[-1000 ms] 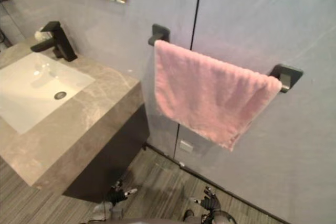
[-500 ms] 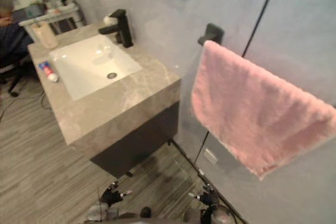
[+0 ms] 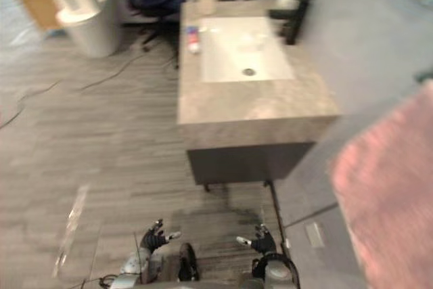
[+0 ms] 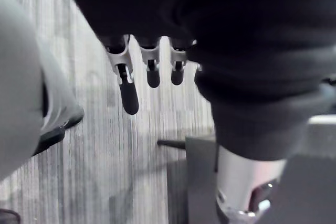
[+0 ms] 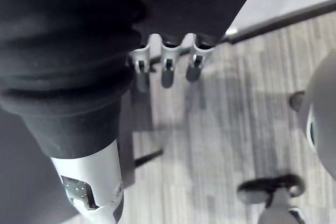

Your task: Organize washtable

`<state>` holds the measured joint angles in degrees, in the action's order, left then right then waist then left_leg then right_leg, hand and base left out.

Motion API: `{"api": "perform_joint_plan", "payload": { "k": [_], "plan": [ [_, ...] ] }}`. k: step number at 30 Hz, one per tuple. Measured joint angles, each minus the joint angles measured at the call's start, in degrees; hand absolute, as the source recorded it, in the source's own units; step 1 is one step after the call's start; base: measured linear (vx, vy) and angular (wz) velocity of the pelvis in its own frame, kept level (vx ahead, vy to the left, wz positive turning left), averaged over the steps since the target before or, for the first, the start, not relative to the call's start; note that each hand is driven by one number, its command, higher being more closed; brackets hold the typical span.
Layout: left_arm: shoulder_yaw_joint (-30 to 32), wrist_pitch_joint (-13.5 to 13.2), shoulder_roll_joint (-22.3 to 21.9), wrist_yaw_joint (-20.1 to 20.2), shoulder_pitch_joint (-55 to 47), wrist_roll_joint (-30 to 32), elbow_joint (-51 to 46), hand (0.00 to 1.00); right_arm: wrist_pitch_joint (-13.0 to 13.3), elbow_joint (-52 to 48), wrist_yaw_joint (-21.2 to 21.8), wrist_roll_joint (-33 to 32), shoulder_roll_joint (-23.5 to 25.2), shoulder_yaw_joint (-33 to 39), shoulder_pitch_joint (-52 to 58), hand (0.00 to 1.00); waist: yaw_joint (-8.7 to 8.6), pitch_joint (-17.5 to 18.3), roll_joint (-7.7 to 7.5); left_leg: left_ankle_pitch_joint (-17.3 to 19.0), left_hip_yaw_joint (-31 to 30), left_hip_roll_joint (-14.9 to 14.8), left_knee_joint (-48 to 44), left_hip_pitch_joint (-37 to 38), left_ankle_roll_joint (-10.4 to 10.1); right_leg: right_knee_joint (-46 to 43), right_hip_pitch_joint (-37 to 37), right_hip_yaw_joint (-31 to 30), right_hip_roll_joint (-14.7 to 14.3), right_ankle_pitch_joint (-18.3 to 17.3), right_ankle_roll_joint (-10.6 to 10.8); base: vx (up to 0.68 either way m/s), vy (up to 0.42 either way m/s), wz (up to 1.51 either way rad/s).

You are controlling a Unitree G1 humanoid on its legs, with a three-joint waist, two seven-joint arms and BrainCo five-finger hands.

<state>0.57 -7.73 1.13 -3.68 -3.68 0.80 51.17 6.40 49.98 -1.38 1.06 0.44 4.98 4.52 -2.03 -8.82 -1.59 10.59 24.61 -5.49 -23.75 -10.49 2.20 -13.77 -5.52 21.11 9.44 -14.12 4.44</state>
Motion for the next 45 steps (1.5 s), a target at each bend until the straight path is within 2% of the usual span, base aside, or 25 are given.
{"api": "perform_joint_plan", "payload": {
  "k": [1, 2, 6, 8, 12, 13, 15, 18, 19, 21, 22, 26, 28, 34, 35, 36, 37, 38, 39, 40, 41, 42, 43, 44, 45],
  "plan": [
    [-0.3, 0.2, 0.3, 0.1, 0.5, 0.1, 1.5, 0.00, -0.3, 1.6, 0.0, 0.0, -0.3, 1.5, -1.1, 0.00, 0.10, -1.1, 0.09, -1.0, -1.4, 2.1, 4.2, 1.9, 1.5, 0.7, -1.0, 0.6, -0.2, 0.4, 0.4, -0.02, 0.094, 0.66],
    [-0.5, 0.2, 1.3, 0.0, 0.2, 0.1, 1.8, 0.00, -0.2, 2.7, 0.1, 0.1, -0.1, 1.4, -1.4, 0.00, 0.36, -1.2, 0.06, -2.8, -2.1, 3.6, 7.5, 3.5, 2.1, 1.1, -1.2, 0.3, 0.1, 1.4, -0.4, -0.02, 0.092, 0.50],
    [-1.0, 0.3, 2.9, 0.0, -0.7, 0.3, 3.4, 0.00, -0.2, 3.1, 0.1, 0.4, -0.6, 0.6, -1.9, 0.00, 0.30, -1.3, 0.49, -4.7, -4.9, 5.9, 12.2, 5.5, 2.5, -8.4, 1.9, -1.5, 2.3, 1.7, -0.4, -0.11, 0.074, 0.35],
    [-2.2, 0.4, 3.5, 0.0, -0.9, 1.4, 3.5, 0.00, 0.0, 2.8, 0.1, 1.5, -0.9, 0.7, -1.7, 0.00, -0.53, -1.3, 0.47, -7.9, -9.9, 8.1, 17.5, 6.5, 1.6, -14.7, 6.1, -9.6, 1.3, 0.3, -0.5, -0.12, 0.058, 1.00],
    [-2.7, 0.4, 4.1, 0.0, -1.0, 2.1, 3.7, 0.00, -0.1, 3.1, 0.1, 1.9, -1.4, 0.7, 0.0, 0.00, -0.41, -0.9, -0.30, -10.4, -16.9, 11.0, 22.3, 7.6, -0.2, -12.4, 6.6, -22.2, -2.6, -1.1, 0.2, -0.04, -0.044, 1.18],
    [-2.6, 0.4, 4.3, 0.1, -1.1, 2.1, 3.7, 0.00, -0.2, 3.2, 0.1, 1.9, -1.3, 0.6, 0.3, 0.00, -0.29, -0.3, -1.38, -10.6, -17.2, 11.7, 23.1, 7.8, -0.5, -11.1, 6.4, -23.5, -2.6, -0.9, 0.0, -0.01, -0.106, 1.23],
    [-2.0, 0.3, 4.3, 0.1, -1.7, 2.1, 3.9, 0.00, -0.3, 3.4, 0.1, 2.0, -1.3, -0.7, 0.2, 0.00, -0.28, 0.4, -1.73, -14.8, -18.4, 13.0, 26.7, 8.8, -0.7, -6.8, 4.5, -23.2, -1.8, -2.5, -0.4, -0.01, -0.138, 0.99],
    [0.2, 0.4, 3.1, 0.0, -2.1, 2.1, 4.1, 0.00, -0.4, 4.3, 0.1, 4.1, -1.5, -1.6, -1.1, 0.00, -0.12, 0.6, -0.40, -16.6, -21.0, 12.5, 29.6, 9.0, -1.1, -4.2, 3.2, -19.7, -2.4, -2.5, -0.5, -0.04, -0.139, 0.66],
    [0.5, 0.3, 3.0, 0.0, -2.2, 2.1, 4.0, 0.00, -0.4, 4.5, 0.1, 4.2, -1.5, -1.7, -1.1, 0.00, 0.00, 0.5, -0.62, -16.6, -21.2, 12.4, 29.6, 9.0, -1.1, -4.0, 2.8, -18.9, -2.5, -2.5, -0.5, -0.04, -0.143, 0.68],
    [1.7, 0.4, 2.9, 0.1, -2.4, 2.0, 3.8, 0.00, -0.5, 4.2, 0.0, 4.4, -1.4, -1.6, -0.6, 0.00, -0.37, 0.2, -1.11, -16.2, -18.7, 11.8, 28.6, 7.9, -0.7, -2.9, 1.2, -14.6, -2.1, -1.8, -0.1, -0.01, -0.092, 0.93],
    [2.1, 0.5, 2.8, 0.1, -2.2, 2.0, 3.7, 0.00, -0.6, 4.1, 0.0, 4.9, -1.3, -1.6, -0.6, 0.00, -0.29, 0.2, -1.14, -15.0, -14.8, 11.0, 26.2, 6.5, 1.1, -2.0, 0.4, -12.1, -1.8, -1.2, 0.0, 0.00, -0.029, 0.97],
    [2.7, 0.4, 2.7, 0.0, -2.3, 1.2, 2.8, 0.00, -0.7, 4.1, 0.0, 6.5, -0.9, -2.2, -0.8, 0.00, 0.42, -0.2, -0.83, -13.7, -4.3, 8.3, 22.2, 5.4, 2.8, -0.8, -2.4, -8.6, -1.2, -1.3, 0.3, 0.04, 0.022, 0.65],
    [4.1, 0.5, 2.3, 0.0, -2.0, 1.0, 3.0, 0.00, -0.6, 4.3, 0.1, 7.2, -0.7, -4.0, -1.8, 0.00, 1.18, -0.4, -0.67, -13.8, -3.9, 8.8, 22.3, 5.1, 2.8, 0.7, -2.6, -9.9, -1.4, -2.1, 0.5, 0.05, 0.046, 0.08],
    [4.5, 0.9, 2.7, 0.8, -1.3, 0.9, 4.1, 0.00, -0.7, 5.3, 0.1, 8.5, -0.2, -5.2, -2.9, 0.00, 0.89, -0.8, -1.45, -13.7, -3.9, 12.8, 28.5, 6.6, 2.8, 3.6, -2.5, -14.7, -1.5, -2.8, -0.8, 0.05, 0.088, 0.19],
    [4.8, 0.9, 3.2, 1.2, -1.2, 0.9, 4.1, 0.00, -0.8, 5.4, 0.1, 8.5, 0.5, -5.2, -2.7, 0.00, 0.66, -1.2, -3.34, -11.9, -2.9, 14.3, 27.8, 6.8, 4.1, 2.6, -2.4, -15.4, 0.4, -4.9, -1.9, 0.16, 0.131, 0.25],
    [5.8, 0.9, 3.8, 1.4, -1.4, 0.1, 3.2, 0.00, -0.7, 5.3, 0.1, 8.5, 0.8, -5.1, -2.7, 0.00, 0.45, -1.6, -3.80, -8.0, -0.7, 12.9, 18.4, 5.1, 7.8, -2.9, -1.3, -14.9, 2.2, -7.5, -1.5, 0.20, 0.099, 0.13],
    [6.4, 0.8, 3.8, 1.3, -1.3, -0.3, 2.9, 0.00, -0.7, 5.1, 0.2, 8.5, 0.4, -5.1, -2.9, 0.00, 0.60, -2.0, -4.02, -6.4, -0.7, 13.3, 17.0, 5.3, 9.5, -8.2, 0.1, -15.7, 2.6, -7.2, -1.4, 0.28, 0.127, 0.02],
    [6.3, 1.2, 3.5, 1.1, -0.7, -0.3, 3.7, 0.00, -0.7, 4.1, 0.3, 8.5, 0.0, -5.1, -3.1, 0.00, 0.15, -2.2, -3.40, -5.7, -1.3, 13.6, 17.0, 6.4, 9.0, -17.4, 4.4, -18.2, 2.0, -7.1, -1.4, 0.22, 0.148, 0.06],
    [6.1, 1.2, 2.6, 1.1, -0.4, -0.3, 4.7, 0.00, -0.6, 2.5, 0.3, 8.5, -0.5, -4.9, -3.0, 0.00, -0.65, -2.7, -1.81, -5.5, -2.5, 13.3, 18.4, 7.6, 8.7, -23.2, 7.9, -18.7, 0.0, -7.3, -1.6, 0.19, 0.196, 0.19],
    [6.1, 1.3, 2.1, 1.1, 0.0, -0.3, 4.9, 0.00, -0.6, 2.2, 0.3, 8.3, -1.0, -4.5, -2.8, 0.00, -0.70, -3.0, -0.82, -4.9, -2.9, 12.9, 19.5, 8.5, 7.8, -24.9, 9.6, -18.7, -1.6, -7.3, -1.6, 0.17, 0.187, 0.24],
    [7.1, 1.7, 2.2, 1.2, 0.5, -0.3, 4.9, 0.00, -0.5, 1.7, 0.3, 8.0, -0.2, -3.3, -2.7, 0.00, -0.82, -3.4, -2.30, -0.2, -0.4, 11.5, 16.7, 9.0, 2.7, -24.9, 12.7, -18.7, -2.6, -7.3, -1.7, 0.25, 0.087, 0.24],
    [8.3, 1.6, 3.6, 1.4, 1.2, -0.5, 3.9, 0.00, -0.5, 0.8, 0.2, 7.9, 1.7, -2.4, -1.5, 0.00, -0.14, -3.7, -4.83, 5.2, -0.8, 7.0, -4.7, 4.0, 12.3, -25.7, 16.1, -17.6, 1.5, -7.6, -0.3, 0.27, 0.050, 0.06],
    [8.6, 1.6, 4.1, 1.0, 1.0, -0.5, 3.4, 0.00, -0.2, 0.0, 0.5, 8.0, 1.7, -1.5, -0.8, 0.00, 0.42, -3.5, -3.73, 8.5, -3.0, 1.7, -10.0, 3.5, 10.8, -25.6, 17.5, -17.1, 0.5, -7.6, 2.1, 0.24, 0.060, -0.28],
    [8.5, 2.1, 4.4, 0.9, 1.0, -0.4, 4.6, 0.00, 0.5, 0.7, 0.2, 7.3, 0.9, -0.2, -2.0, 0.00, 1.41, -4.1, -2.77, 13.7, -8.7, 1.0, -8.2, 6.3, 0.3, -23.7, 19.2, -18.8, -1.1, -7.5, 2.6, 0.18, 0.072, -0.25],
    [8.1, 2.2, 4.3, 1.2, 1.0, -0.4, 5.1, 0.00, -0.1, 0.6, 0.3, 6.2, 1.1, -0.2, -0.7, 0.00, 1.06, -4.1, -4.24, 11.3, -8.7, 3.0, -2.1, 9.9, 0.9, -21.8, 20.0, -18.6, -1.1, -7.0, 0.5, 0.20, 0.078, 0.17]
  ]
}}
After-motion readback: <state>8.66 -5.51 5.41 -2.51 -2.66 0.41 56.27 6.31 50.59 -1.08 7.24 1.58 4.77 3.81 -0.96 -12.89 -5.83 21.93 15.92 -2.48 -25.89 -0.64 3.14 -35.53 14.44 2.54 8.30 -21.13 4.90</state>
